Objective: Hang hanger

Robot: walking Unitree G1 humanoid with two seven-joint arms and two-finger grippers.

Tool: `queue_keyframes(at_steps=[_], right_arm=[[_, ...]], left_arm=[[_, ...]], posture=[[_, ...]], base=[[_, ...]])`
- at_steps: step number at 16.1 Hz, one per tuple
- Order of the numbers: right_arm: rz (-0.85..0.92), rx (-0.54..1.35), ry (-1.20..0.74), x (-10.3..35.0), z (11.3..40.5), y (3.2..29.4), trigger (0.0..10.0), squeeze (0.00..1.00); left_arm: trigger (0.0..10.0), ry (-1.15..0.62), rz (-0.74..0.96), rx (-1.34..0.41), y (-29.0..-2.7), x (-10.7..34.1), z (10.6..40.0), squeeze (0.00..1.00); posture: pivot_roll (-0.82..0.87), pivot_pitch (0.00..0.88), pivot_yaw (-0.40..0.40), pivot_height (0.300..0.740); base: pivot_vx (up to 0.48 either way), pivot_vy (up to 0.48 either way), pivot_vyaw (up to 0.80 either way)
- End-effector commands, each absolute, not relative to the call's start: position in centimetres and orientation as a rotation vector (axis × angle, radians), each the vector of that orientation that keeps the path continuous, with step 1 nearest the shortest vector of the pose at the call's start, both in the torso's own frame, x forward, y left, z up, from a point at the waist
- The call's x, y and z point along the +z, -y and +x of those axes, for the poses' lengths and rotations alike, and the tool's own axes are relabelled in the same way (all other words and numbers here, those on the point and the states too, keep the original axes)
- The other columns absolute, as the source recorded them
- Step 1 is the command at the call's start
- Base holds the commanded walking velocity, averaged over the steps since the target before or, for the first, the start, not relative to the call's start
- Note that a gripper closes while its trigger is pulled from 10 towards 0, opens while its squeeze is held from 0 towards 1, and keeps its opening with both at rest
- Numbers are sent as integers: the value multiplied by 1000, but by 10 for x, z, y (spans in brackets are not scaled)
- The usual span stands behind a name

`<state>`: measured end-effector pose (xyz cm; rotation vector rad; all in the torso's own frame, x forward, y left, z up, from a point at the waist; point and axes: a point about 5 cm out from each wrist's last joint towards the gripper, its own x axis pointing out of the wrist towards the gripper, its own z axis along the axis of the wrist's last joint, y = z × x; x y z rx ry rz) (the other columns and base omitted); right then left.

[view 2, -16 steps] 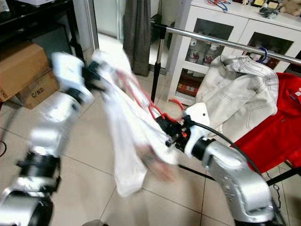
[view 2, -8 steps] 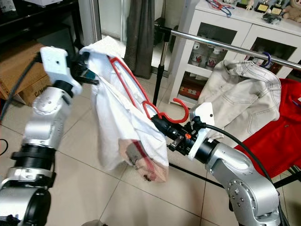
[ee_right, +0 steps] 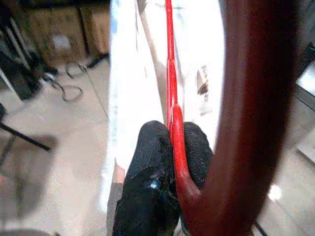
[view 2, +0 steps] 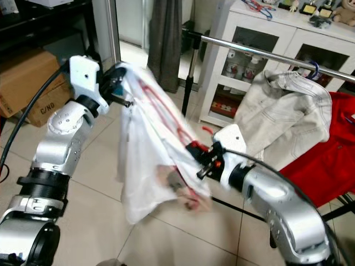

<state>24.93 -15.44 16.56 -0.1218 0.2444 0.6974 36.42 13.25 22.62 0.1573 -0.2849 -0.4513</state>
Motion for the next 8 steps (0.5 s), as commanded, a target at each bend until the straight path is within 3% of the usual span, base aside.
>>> queue_keyframes(at_steps=[1, 4, 8], right_arm=[[-179, 671, -292, 163, 251, 156, 0, 0], [-186, 741, -257, 167, 252, 146, 0, 0], [37, 813, -159, 176, 244, 158, 0, 0]], left_arm=[[0, 287, 224, -567, -115, 233, 360, 0], [0, 236, 278, -585, -109, 225, 361, 0], [0, 241, 255, -306, -155, 242, 380, 0]], posture=[[32, 0, -81, 740], [31, 0, -81, 740], [25, 0, -71, 740]], base=[[0, 0, 0], [0, 0, 0], [0, 0, 0]])
